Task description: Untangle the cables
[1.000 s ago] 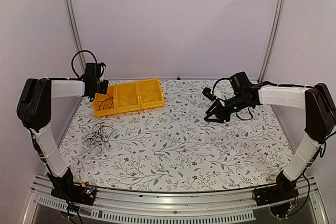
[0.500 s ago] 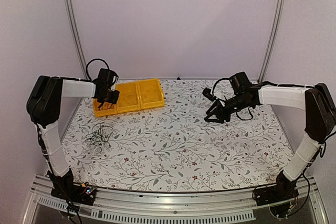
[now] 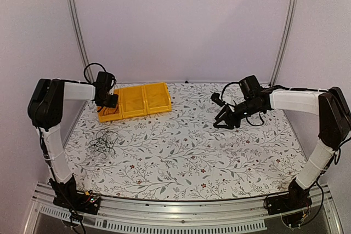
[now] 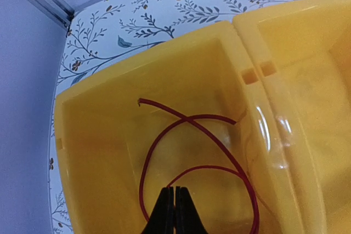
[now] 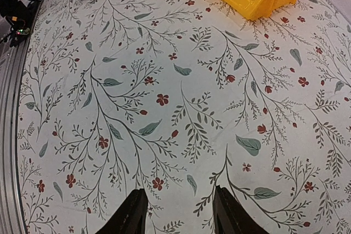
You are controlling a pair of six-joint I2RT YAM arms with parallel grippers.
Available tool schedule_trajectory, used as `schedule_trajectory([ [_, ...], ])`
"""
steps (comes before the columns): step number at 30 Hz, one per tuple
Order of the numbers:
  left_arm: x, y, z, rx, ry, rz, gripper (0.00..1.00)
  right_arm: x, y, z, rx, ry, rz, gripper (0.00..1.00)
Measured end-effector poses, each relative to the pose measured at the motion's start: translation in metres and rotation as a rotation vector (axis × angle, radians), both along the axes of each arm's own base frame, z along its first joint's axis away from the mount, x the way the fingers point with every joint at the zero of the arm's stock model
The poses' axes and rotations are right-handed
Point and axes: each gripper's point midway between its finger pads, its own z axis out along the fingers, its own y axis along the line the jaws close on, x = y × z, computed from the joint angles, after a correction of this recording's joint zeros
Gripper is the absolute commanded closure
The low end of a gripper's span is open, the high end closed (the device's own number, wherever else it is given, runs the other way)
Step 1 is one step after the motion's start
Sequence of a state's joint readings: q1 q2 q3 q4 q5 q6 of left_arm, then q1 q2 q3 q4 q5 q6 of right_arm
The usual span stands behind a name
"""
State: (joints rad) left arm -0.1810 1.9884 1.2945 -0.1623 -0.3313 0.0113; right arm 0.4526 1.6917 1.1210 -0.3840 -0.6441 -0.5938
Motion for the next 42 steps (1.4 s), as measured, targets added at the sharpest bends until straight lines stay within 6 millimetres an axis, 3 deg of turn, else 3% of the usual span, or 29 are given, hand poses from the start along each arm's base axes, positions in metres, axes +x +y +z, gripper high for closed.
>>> schedule_trajectory([
  [6, 0.005, -0.003, 0.004, -0.051, -0.003, -0.022, 0.79, 0.0, -0.001, -0.001, -0.006, -0.002, -0.001, 0.55],
  [14, 0.005, -0.007, 0.017, -0.071, -0.014, -0.036, 0.62, -0.001, 0.0, -0.001, -0.009, -0.002, 0.002, 0.55],
  [21, 0.004, -0.008, 0.061, -0.103, -0.097, -0.042, 0.51, -0.002, 0.001, -0.002, -0.011, -0.001, 0.007, 0.55],
  [29, -0.008, -0.018, 0.133, -0.141, -0.24, -0.068, 0.51, -0.003, 0.001, -0.003, -0.017, -0.001, 0.01, 0.55],
  [32, -0.029, -0.04, 0.158, -0.166, -0.277, -0.085, 0.54, -0.005, 0.003, -0.003, -0.018, -0.001, 0.014, 0.55],
  [36, -0.079, -0.078, 0.171, -0.244, -0.27, -0.11, 0.58, -0.007, 0.006, -0.004, -0.023, -0.004, 0.024, 0.55],
  [38, -0.105, -0.085, 0.165, -0.284, -0.247, -0.107, 0.61, -0.011, 0.01, -0.005, -0.032, -0.002, 0.038, 0.55],
  [42, -0.155, -0.078, 0.128, -0.334, -0.155, -0.054, 0.63, -0.019, 0.024, -0.015, -0.063, -0.005, 0.082, 0.56],
])
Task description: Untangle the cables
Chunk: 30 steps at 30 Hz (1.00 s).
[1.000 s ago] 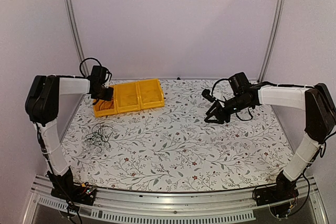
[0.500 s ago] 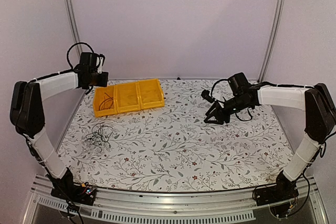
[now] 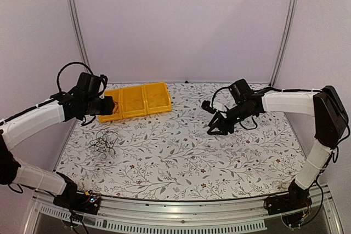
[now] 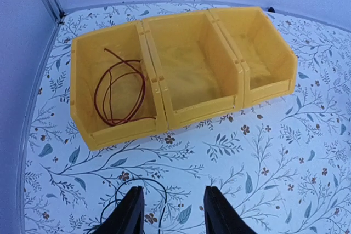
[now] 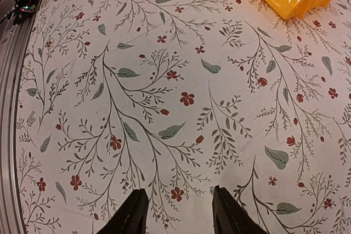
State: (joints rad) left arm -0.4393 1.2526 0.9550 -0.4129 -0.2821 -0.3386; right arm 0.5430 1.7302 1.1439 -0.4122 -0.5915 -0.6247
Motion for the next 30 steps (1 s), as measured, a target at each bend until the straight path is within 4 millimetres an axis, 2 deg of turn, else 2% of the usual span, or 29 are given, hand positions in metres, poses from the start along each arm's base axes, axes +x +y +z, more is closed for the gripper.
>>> schedule_trajectory([
  [3, -0.02, 0.009, -0.032, 0.009, 0.087, 0.027, 0.63, -0.013, 0.011, -0.01, -0.034, 0.003, 0.04, 0.57],
  [7, -0.034, 0.015, -0.066, 0.049, 0.192, 0.035, 0.62, -0.027, 0.024, -0.021, -0.079, 0.0, 0.091, 0.58],
  [10, -0.036, 0.014, -0.08, 0.077, 0.235, 0.02, 0.63, -0.034, 0.028, -0.027, -0.1, 0.005, 0.112, 0.58],
  [19, -0.038, 0.01, -0.127, 0.161, 0.367, -0.048, 0.62, -0.03, 0.024, -0.029, -0.128, -0.019, 0.103, 0.58],
  [22, -0.041, 0.008, -0.137, 0.173, 0.402, -0.069, 0.62, -0.029, 0.023, -0.03, -0.132, -0.023, 0.102, 0.58],
  [26, -0.042, 0.007, -0.141, 0.181, 0.413, -0.09, 0.67, -0.028, 0.023, -0.03, -0.138, -0.027, 0.099, 0.58],
  [30, -0.042, 0.007, -0.144, 0.19, 0.426, -0.1, 0.64, -0.028, 0.022, -0.031, -0.141, -0.029, 0.097, 0.58],
])
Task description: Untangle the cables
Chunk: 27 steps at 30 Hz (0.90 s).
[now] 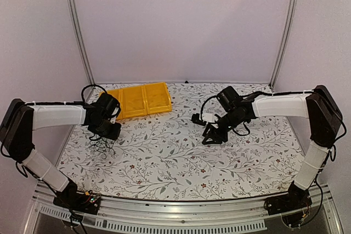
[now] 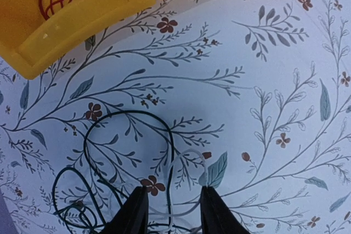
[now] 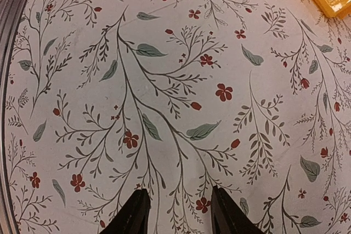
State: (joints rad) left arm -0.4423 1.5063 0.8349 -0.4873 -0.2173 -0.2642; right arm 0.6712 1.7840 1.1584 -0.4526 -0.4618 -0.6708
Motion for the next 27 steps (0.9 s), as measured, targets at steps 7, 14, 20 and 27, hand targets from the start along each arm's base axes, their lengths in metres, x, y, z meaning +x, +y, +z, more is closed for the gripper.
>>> schedule_trajectory([
  [7, 0.0, -0.001, 0.02, -0.017, -0.041, -0.006, 0.59, 0.0, 0.0, 0.0, -0.001, -0.001, 0.0, 0.58],
  [14, -0.003, -0.002, 0.038, -0.049, -0.077, -0.008, 0.6, 0.0, -0.001, -0.002, -0.007, 0.003, -0.002, 0.58],
  [20, -0.009, 0.001, 0.016, -0.016, 0.001, 0.003, 0.66, 0.0, -0.001, -0.003, -0.009, 0.004, -0.002, 0.58],
  [27, -0.01, 0.006, 0.0, 0.033, 0.041, 0.005, 0.78, 0.0, -0.002, -0.003, -0.012, 0.004, -0.003, 0.58],
])
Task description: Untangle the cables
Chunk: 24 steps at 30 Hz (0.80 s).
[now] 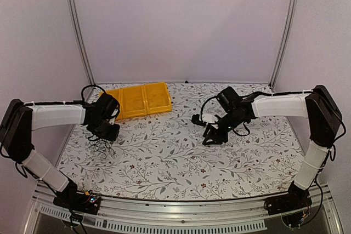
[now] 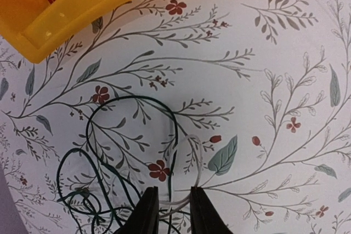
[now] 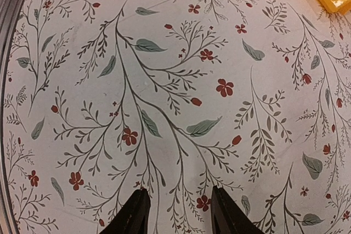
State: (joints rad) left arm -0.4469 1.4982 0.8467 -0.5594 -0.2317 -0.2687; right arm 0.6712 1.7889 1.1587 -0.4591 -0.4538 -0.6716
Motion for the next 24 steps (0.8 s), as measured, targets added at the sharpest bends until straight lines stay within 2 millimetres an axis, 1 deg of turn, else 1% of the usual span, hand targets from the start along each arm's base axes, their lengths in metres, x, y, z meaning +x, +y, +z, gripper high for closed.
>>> schedule_trajectory([
  [4, 0.001, 0.001, 0.001, 0.008, -0.005, -0.001, 0.66, 0.0, 0.0, 0.0, -0.002, 0.002, 0.0, 0.58],
  [8, 0.003, -0.001, 0.006, -0.004, -0.017, 0.002, 0.62, -0.001, -0.001, -0.001, -0.003, 0.003, 0.0, 0.58],
  [11, 0.003, -0.003, 0.016, -0.029, -0.04, 0.009, 0.6, -0.001, -0.001, -0.001, -0.003, 0.004, 0.0, 0.58],
  [14, 0.001, -0.004, 0.02, -0.043, -0.041, 0.012, 0.59, -0.001, -0.001, -0.001, -0.003, 0.003, 0.0, 0.58],
  [17, -0.004, -0.005, 0.018, -0.048, -0.021, 0.015, 0.59, -0.001, -0.001, 0.0, -0.003, 0.003, 0.0, 0.58],
  [24, -0.008, -0.006, 0.004, -0.039, 0.027, 0.021, 0.68, 0.001, 0.001, 0.002, -0.001, -0.001, 0.002, 0.58],
])
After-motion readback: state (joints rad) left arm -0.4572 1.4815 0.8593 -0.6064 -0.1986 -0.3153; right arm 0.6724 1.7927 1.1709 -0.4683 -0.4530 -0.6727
